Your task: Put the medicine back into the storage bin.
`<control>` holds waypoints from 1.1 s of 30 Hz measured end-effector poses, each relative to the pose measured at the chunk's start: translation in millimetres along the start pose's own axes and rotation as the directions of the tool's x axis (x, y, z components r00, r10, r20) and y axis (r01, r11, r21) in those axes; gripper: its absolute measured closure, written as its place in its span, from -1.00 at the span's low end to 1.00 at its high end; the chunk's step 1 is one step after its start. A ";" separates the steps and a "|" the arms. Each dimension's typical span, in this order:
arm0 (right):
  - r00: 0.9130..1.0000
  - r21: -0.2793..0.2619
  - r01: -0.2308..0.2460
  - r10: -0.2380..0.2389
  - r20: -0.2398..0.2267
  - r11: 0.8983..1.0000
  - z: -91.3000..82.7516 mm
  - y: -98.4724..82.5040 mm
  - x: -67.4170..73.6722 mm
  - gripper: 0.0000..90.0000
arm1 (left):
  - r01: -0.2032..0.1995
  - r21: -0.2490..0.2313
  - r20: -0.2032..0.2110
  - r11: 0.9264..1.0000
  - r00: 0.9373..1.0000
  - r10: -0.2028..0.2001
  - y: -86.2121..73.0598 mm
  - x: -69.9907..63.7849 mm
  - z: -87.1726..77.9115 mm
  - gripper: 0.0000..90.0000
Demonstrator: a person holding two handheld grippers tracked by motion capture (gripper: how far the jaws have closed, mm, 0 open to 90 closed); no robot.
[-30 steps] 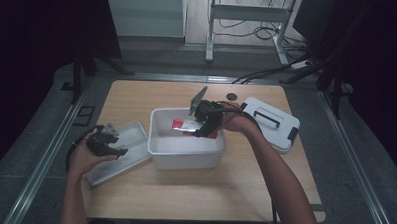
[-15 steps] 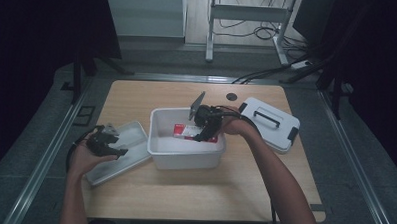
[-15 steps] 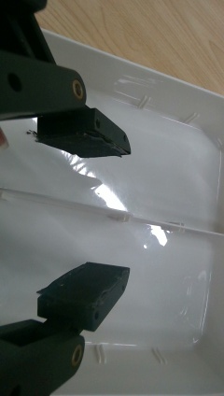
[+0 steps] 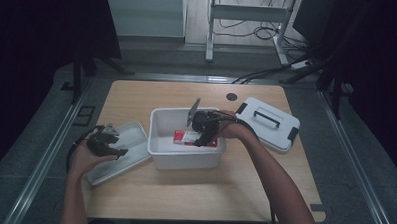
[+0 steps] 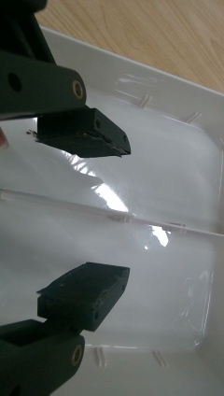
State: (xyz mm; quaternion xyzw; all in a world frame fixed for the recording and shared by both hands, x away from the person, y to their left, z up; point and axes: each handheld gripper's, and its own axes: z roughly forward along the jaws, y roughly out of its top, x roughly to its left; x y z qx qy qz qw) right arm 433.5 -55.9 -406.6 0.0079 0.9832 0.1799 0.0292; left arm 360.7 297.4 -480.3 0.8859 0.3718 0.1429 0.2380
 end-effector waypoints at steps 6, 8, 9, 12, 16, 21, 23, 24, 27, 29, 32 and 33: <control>1.000 0.014 -0.001 0.001 -0.002 1.000 5.0 -1.4 0.2 0.13 | 0.001 0.003 0.002 1.000 1.000 -0.001 -0.2 0.3 1.4 -0.20; 1.000 0.016 0.000 0.000 -0.005 1.000 6.6 -1.9 0.2 0.13 | -0.001 0.004 0.002 1.000 1.000 0.001 0.0 0.1 1.4 -0.20; 1.000 0.018 -0.001 0.001 -0.005 1.000 7.4 -1.9 0.4 0.13 | 0.001 0.005 0.001 1.000 1.000 -0.001 0.1 -0.2 1.5 -0.20; 1.000 0.021 -0.001 0.001 -0.011 1.000 9.5 -2.2 0.8 0.13 | -0.005 0.006 0.004 1.000 1.000 0.005 0.9 -0.9 2.3 -0.20; 1.000 0.024 -0.002 0.002 -0.012 1.000 10.0 -2.8 0.8 0.13 | -0.002 0.010 0.004 1.000 1.000 0.002 0.9 -1.3 3.5 -0.20; 1.000 0.043 -0.003 0.004 -0.014 0.999 10.7 -4.3 0.7 0.13 | 0.000 0.012 0.005 1.000 1.000 0.000 0.5 -0.8 4.1 -0.20; 1.000 0.048 -0.004 0.005 -0.019 0.999 11.3 -5.0 0.6 0.13 | 0.000 0.012 0.005 1.000 1.000 0.000 0.4 -0.7 4.1 -0.20; 1.000 0.048 -0.005 0.007 -0.023 0.999 11.7 -5.3 0.8 0.13 | 0.000 0.012 0.005 1.000 1.000 0.000 0.4 -0.7 4.1 -0.20; 1.000 0.057 -0.005 0.006 -0.028 0.998 12.9 -5.5 1.6 0.13 | -0.001 0.013 0.005 1.000 1.000 0.001 0.5 -0.8 4.3 -0.20; 1.000 0.059 -0.010 0.012 -0.028 0.998 13.3 -5.6 1.6 0.13 | -0.003 0.014 0.006 1.000 1.000 0.003 0.8 -1.2 4.8 -0.20; 0.999 0.060 -0.016 0.017 -0.028 0.998 13.9 -6.4 1.5 0.12 | -0.003 0.015 0.007 1.000 1.000 0.003 1.0 -1.3 5.6 -0.20; 0.999 0.058 -0.017 0.019 -0.030 0.998 14.3 -7.1 1.4 0.12 | -0.002 0.016 0.008 1.000 1.000 0.002 0.9 -1.2 5.9 -0.20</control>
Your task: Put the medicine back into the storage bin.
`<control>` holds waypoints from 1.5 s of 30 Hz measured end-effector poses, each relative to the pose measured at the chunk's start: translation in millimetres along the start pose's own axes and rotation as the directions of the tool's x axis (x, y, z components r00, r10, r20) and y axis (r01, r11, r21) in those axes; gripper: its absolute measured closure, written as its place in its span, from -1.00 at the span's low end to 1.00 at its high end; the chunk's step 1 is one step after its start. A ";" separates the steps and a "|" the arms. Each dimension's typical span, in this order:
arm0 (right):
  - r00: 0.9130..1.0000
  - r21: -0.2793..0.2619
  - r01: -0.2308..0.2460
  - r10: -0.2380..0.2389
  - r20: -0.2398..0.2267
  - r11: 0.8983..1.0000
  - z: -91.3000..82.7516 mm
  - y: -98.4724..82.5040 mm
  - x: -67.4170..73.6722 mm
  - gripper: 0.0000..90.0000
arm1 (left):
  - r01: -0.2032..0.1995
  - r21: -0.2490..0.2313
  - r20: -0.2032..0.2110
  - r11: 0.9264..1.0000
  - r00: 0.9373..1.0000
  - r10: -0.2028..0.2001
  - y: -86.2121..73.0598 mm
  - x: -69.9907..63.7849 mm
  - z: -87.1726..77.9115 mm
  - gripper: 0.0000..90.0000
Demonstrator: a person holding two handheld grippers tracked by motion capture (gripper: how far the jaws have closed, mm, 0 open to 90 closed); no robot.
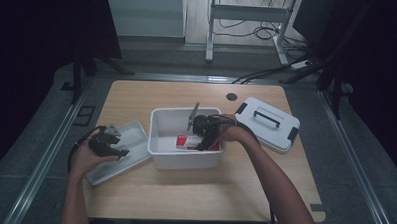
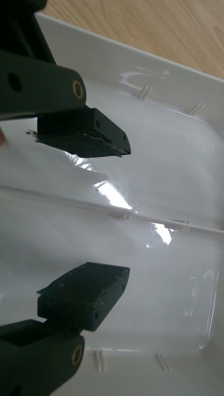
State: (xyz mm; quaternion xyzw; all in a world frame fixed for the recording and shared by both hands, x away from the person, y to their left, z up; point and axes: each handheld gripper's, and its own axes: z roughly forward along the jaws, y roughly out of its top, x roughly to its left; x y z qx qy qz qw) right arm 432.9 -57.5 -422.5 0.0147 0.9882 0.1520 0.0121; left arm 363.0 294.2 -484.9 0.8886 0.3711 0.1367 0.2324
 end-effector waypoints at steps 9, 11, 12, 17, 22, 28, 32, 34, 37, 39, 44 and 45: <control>1.000 0.000 -0.005 0.005 0.001 1.000 0.8 -0.9 0.5 0.11 | -0.002 0.003 0.003 1.000 1.000 0.002 -0.1 0.2 0.4 -0.20; 1.000 -0.001 -0.012 0.012 0.005 1.000 1.1 -1.2 0.3 0.04 | 0.000 0.000 0.004 1.000 1.000 0.000 -0.2 0.2 0.4 -0.20; 1.000 0.000 -0.021 0.021 0.012 1.000 1.3 -1.7 0.0 -0.07 | 0.000 0.000 0.003 1.000 1.000 0.000 -0.2 0.2 0.4 -0.20; 0.999 -0.005 -0.045 0.045 0.018 0.999 -0.8 -2.9 0.8 -0.11 | 0.001 -0.001 0.004 1.000 1.000 -0.001 -0.2 0.1 0.3 -0.20; 0.998 -0.036 -0.053 0.054 0.029 0.998 -8.2 -4.3 1.4 -0.10 | 0.000 -0.001 0.004 1.000 1.000 0.000 0.0 0.0 0.5 -0.20; 0.996 -0.099 -0.074 0.079 0.043 0.992 -21.4 -5.4 3.8 -0.09 | -0.001 0.001 0.003 1.000 1.000 0.001 -0.4 0.3 1.2 -0.20; 0.991 -0.172 -0.106 0.119 0.065 0.979 -35.5 -7.1 6.3 -0.07 | -0.001 0.003 0.001 1.000 1.000 0.001 -0.4 0.4 0.8 -0.20; 0.988 -0.216 -0.115 0.135 0.077 0.970 -43.5 -8.9 8.3 -0.07 | 0.000 0.003 0.000 1.000 1.000 0.000 0.0 0.5 0.1 -0.20; 0.984 -0.259 -0.123 0.151 0.091 0.958 -53.5 -12.2 12.2 -0.07 | 0.001 0.004 0.000 1.000 1.000 -0.001 -0.2 0.4 -0.4 -0.20; 0.981 -0.281 -0.128 0.162 0.102 0.951 -59.7 -14.8 14.5 -0.07 | 0.003 0.004 -0.005 1.000 1.000 -0.003 -0.5 0.2 -1.4 -0.20; 0.974 -0.329 -0.141 0.190 0.121 0.934 -72.6 -22.9 22.4 -0.08 | 0.004 0.004 -0.014 1.000 1.000 -0.004 -1.4 1.3 -7.4 -0.20; 0.974 -0.334 -0.140 0.191 0.125 0.932 -74.0 -24.4 23.8 -0.08 | 0.008 0.006 -0.019 1.000 1.000 -0.008 -2.5 1.5 -7.9 -0.20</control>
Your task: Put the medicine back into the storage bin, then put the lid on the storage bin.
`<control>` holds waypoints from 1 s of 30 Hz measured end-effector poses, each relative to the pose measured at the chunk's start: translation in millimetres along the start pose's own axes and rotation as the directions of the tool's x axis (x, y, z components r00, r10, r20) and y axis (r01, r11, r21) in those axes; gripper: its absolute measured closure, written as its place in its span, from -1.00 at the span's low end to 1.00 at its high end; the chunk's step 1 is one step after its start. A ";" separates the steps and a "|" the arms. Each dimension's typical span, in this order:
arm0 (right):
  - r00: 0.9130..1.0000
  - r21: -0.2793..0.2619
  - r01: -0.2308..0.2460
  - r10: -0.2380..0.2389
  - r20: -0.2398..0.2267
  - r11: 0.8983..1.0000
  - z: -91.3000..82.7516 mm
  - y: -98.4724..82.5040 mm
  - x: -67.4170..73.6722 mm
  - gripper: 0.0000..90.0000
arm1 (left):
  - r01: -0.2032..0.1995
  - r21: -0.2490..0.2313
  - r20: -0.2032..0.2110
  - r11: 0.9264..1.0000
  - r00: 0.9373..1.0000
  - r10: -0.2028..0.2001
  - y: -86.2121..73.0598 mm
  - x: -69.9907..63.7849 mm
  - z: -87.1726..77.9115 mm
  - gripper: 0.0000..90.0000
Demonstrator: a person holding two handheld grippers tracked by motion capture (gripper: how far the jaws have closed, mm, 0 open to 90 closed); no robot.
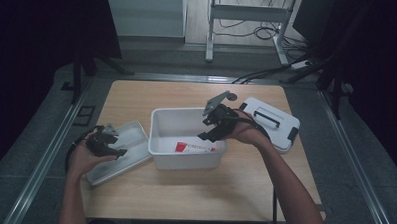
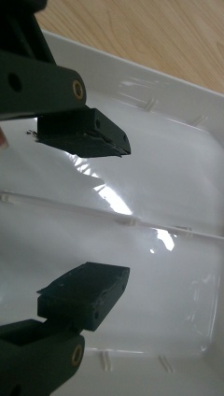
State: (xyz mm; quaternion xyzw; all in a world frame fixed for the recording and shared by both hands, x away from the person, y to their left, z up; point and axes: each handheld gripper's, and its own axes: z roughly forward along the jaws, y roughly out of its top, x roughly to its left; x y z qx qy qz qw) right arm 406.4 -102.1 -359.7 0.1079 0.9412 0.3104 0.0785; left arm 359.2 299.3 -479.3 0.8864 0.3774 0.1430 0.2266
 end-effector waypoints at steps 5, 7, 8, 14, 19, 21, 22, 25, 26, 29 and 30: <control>1.000 -0.063 -0.009 0.010 0.006 0.998 -9.8 -12.9 5.9 -0.09 | -0.010 0.045 -0.007 0.999 1.000 0.011 -3.8 0.8 2.3 -0.20; 1.000 -0.067 -0.011 0.011 0.006 0.998 -12.2 -16.8 7.3 -0.09 | -0.023 0.066 0.002 0.998 1.000 0.023 -5.2 1.2 3.0 -0.18; 1.000 -0.070 -0.008 0.008 0.006 0.998 -12.9 -17.9 7.6 -0.09 | -0.033 0.088 0.014 0.996 0.999 0.032 -5.0 3.7 3.7 -0.17; 1.000 -0.086 -0.012 0.013 0.011 0.996 -19.3 -20.9 10.0 -0.08 | -0.062 0.152 0.101 0.986 0.994 0.047 1.9 19.3 10.4 0.02; 1.000 -0.072 -0.009 0.009 0.010 0.997 -20.3 -23.9 11.7 -0.08 | -0.059 0.168 0.206 0.984 0.978 0.024 3.7 29.7 12.0 0.34; 1.000 -0.074 -0.011 0.012 0.014 0.997 -20.8 -24.9 11.2 -0.08 | -0.060 0.177 0.243 0.982 0.970 0.015 4.8 33.3 12.1 0.48; 1.000 -0.077 -0.012 0.013 0.015 0.997 -20.8 -25.1 11.1 -0.08 | -0.060 0.182 0.265 0.981 0.964 0.010 5.5 34.8 12.5 0.54; 1.000 -0.079 -0.012 0.013 0.018 0.997 -20.9 -25.5 11.0 -0.08 | -0.062 0.204 0.305 0.977 0.952 -0.003 7.3 38.3 13.2 0.72; 1.000 -0.078 -0.011 0.013 0.020 0.997 -20.9 -25.6 11.2 -0.08 | -0.064 0.209 0.309 0.976 0.951 -0.004 7.9 39.2 13.9 0.78; 1.000 -0.073 -0.010 0.012 0.024 0.997 -21.1 -27.0 12.3 -0.07 | -0.064 0.213 0.309 0.975 0.951 -0.005 8.4 39.3 14.6 0.91; 1.000 -0.073 -0.010 0.011 0.024 0.997 -21.3 -27.5 12.4 -0.07 | -0.084 0.219 0.304 0.972 0.953 0.014 8.9 39.1 13.9 0.92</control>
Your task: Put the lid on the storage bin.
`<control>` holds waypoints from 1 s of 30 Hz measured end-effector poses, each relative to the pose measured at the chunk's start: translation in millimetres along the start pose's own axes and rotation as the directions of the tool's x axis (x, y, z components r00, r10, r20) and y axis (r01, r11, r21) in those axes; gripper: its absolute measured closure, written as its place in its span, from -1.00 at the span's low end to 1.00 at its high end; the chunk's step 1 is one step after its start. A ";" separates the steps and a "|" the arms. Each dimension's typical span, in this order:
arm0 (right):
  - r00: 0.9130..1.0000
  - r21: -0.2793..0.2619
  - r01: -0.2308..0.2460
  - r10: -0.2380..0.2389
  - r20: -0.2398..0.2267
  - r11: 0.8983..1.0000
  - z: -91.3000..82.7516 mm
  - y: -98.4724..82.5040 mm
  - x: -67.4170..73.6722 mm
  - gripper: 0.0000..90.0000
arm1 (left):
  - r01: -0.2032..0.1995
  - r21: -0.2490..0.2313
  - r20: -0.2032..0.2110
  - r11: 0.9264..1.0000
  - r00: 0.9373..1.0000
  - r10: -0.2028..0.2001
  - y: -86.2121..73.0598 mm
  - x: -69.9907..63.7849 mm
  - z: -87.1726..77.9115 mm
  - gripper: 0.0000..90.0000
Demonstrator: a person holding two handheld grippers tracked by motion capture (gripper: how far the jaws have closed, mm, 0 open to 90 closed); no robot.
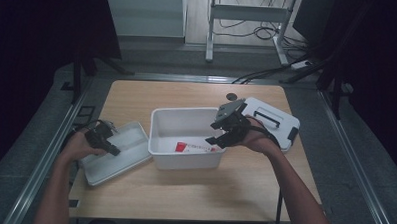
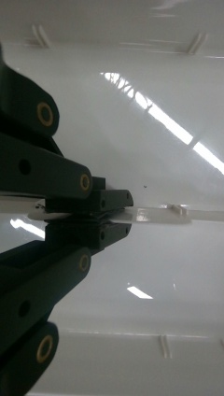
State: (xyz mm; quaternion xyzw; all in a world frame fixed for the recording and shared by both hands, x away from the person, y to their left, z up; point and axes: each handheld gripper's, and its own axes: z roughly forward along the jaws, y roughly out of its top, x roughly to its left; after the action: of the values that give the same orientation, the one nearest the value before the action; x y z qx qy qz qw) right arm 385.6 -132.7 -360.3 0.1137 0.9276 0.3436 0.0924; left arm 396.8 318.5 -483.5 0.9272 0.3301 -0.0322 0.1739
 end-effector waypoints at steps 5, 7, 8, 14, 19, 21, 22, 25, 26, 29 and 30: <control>1.000 -0.001 -0.008 0.008 0.011 1.000 -3.7 -3.8 -0.4 -0.05 | -0.031 0.030 -0.040 0.999 0.999 0.032 3.1 -4.7 -0.5 0.98; 1.000 -0.007 -0.011 0.011 0.014 1.000 -5.5 -4.3 -0.6 -0.05 | -0.037 0.037 -0.045 0.999 0.998 0.038 4.1 -5.5 -0.9 0.99; 1.000 -0.006 -0.011 0.011 0.017 1.000 -6.5 -4.2 -0.3 -0.04 | -0.040 0.047 -0.040 0.998 0.998 0.042 4.2 -5.3 -0.8 0.99; 1.000 -0.008 -0.009 0.009 0.020 1.000 -8.1 -6.1 1.4 -0.04 | -0.051 0.058 -0.036 0.997 0.998 0.053 4.1 -5.8 -0.7 0.99; 1.000 -0.010 -0.015 0.015 0.024 1.000 -7.8 -9.0 0.2 -0.03 | -0.063 0.063 -0.050 0.996 0.997 0.066 5.0 -8.0 -1.0 0.99; 1.000 -0.008 -0.014 0.015 0.025 1.000 -8.3 -9.7 0.3 -0.03 | -0.064 0.041 -0.061 0.997 0.996 0.067 4.4 -8.8 -4.9 0.99; 1.000 -0.009 -0.013 0.013 0.027 1.000 -8.6 -9.9 0.3 -0.03 | -0.071 0.023 -0.059 0.997 0.996 0.072 4.6 -10.4 -10.1 0.99; 0.999 -0.012 -0.015 0.016 0.028 1.000 -10.3 -11.5 0.2 -0.02 | -0.084 -0.011 -0.070 0.996 0.994 0.083 6.4 -15.1 -27.5 0.99; 0.999 -0.015 -0.017 0.017 0.029 1.000 -10.7 -12.2 -0.2 -0.02 | -0.090 -0.028 -0.080 0.995 0.993 0.088 7.4 -17.1 -37.1 0.99; 0.999 -0.007 -0.023 0.023 0.038 1.000 -13.1 -14.5 -0.3 -0.02 | -0.107 -0.050 -0.101 0.993 0.990 0.102 9.0 -21.5 -56.9 0.99; 0.999 -0.013 -0.026 0.026 0.038 1.000 -14.1 -15.1 0.0 -0.02 | -0.122 -0.062 -0.117 0.991 0.987 0.114 10.7 -24.3 -76.4 0.99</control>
State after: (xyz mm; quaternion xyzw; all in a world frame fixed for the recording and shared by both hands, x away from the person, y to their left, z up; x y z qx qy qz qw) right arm 379.9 -152.5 -359.7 0.1319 0.9220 0.3482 0.1065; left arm 380.3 322.4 -404.4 0.9390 0.2848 0.0421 0.1883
